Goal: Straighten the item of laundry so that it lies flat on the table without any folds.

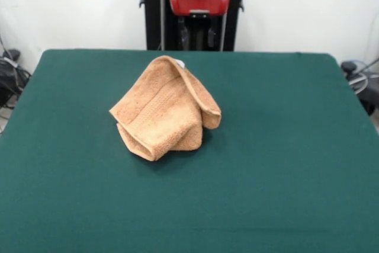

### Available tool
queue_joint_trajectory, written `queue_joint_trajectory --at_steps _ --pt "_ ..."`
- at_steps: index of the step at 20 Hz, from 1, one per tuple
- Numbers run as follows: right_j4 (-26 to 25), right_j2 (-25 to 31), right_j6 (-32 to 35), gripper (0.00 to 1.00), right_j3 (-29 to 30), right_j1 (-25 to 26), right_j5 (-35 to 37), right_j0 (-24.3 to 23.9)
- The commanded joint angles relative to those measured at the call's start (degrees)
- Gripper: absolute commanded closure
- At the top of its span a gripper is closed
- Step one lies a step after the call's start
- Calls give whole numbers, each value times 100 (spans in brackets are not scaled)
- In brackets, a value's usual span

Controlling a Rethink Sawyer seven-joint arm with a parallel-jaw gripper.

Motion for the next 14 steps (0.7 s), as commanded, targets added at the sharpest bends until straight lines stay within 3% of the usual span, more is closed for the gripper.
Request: queue_joint_trajectory --at_steps 1,9,14 --pt "-446 656 57 0 -299 500 -370 -43" --pt "-670 691 77 0 -594 710 -384 -124" --pt "-876 643 -5 0 -768 120 -62 65"
